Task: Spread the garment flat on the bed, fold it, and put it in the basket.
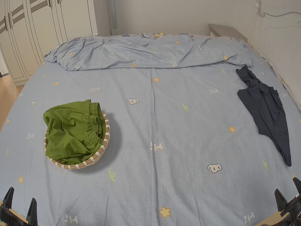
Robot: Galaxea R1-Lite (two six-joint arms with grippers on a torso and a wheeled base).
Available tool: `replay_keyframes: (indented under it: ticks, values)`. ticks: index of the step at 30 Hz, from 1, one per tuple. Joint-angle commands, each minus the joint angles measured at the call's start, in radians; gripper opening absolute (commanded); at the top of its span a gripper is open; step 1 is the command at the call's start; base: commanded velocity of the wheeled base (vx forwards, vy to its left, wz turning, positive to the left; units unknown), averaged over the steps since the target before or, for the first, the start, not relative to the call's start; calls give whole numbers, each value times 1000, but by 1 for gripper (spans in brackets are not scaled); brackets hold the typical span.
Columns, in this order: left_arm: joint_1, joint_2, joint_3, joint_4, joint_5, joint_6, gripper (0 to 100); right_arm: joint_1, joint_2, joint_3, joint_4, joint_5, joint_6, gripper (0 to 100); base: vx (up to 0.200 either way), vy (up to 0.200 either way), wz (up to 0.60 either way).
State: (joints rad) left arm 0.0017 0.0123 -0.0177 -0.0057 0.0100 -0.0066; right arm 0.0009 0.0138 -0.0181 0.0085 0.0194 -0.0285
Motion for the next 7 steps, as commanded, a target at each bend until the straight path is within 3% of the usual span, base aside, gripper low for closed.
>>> replay_keyframes:
  ticks: [1, 7]
  values:
    - [0, -12, 18, 0, 1, 0, 100, -1, -11, 18, -2, -1, 1, 100, 0, 0, 0]
    - [0, -12, 18, 0, 1, 0, 100, -1, -11, 18, -2, -4, 4, 100, 0, 0, 0]
